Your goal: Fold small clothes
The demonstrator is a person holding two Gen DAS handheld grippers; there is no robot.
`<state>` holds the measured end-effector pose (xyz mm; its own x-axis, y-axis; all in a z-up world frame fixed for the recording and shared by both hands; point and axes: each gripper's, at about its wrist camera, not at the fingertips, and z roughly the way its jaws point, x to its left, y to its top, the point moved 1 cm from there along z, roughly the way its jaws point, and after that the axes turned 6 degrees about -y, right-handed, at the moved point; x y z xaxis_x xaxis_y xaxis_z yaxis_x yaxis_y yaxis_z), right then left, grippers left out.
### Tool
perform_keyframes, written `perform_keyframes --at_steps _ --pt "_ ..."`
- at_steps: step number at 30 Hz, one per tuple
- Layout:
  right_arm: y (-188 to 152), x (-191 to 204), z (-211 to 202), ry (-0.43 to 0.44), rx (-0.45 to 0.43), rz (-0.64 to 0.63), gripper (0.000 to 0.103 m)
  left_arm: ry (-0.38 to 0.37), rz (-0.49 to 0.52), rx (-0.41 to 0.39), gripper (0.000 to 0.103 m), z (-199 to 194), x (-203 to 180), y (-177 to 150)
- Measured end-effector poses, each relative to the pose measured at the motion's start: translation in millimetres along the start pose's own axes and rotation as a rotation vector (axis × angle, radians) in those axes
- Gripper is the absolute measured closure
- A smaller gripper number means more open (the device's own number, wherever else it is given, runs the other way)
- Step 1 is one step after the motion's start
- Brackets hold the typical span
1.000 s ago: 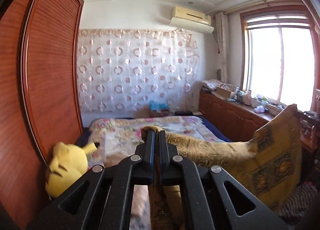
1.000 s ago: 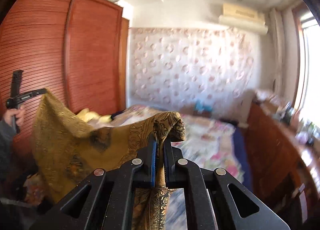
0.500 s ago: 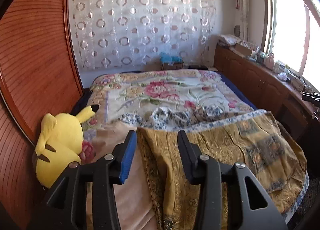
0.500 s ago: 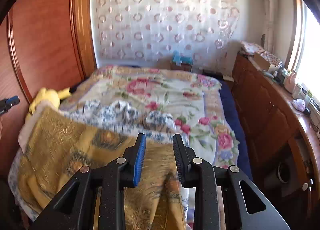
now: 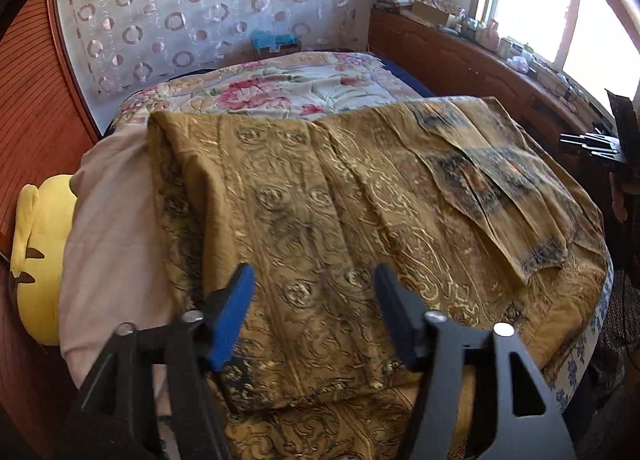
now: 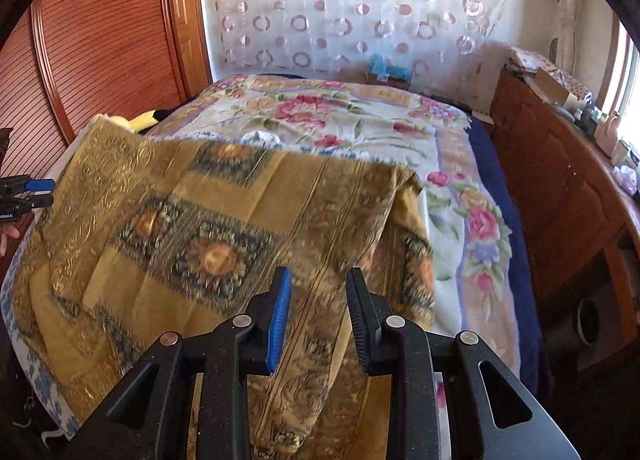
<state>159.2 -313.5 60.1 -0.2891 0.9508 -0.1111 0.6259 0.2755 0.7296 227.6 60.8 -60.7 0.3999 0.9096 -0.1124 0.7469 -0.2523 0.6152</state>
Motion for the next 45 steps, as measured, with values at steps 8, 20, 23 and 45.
perform_keyframes --at_steps 8,20,23,45 --pt "-25 -5 21 0.031 0.037 0.027 0.073 -0.056 0.069 0.071 0.020 27 -40 -20" --pt "-41 -13 23 0.033 0.060 0.057 0.056 -0.025 0.097 -0.004 0.014 34 -47 -37" --pt "-44 -9 30 0.038 0.066 0.077 0.055 -0.021 0.097 -0.003 0.013 36 -47 -35" --pt "-68 8 29 -0.002 0.008 0.017 0.037 0.033 -0.095 -0.180 0.021 -40 5 -48"
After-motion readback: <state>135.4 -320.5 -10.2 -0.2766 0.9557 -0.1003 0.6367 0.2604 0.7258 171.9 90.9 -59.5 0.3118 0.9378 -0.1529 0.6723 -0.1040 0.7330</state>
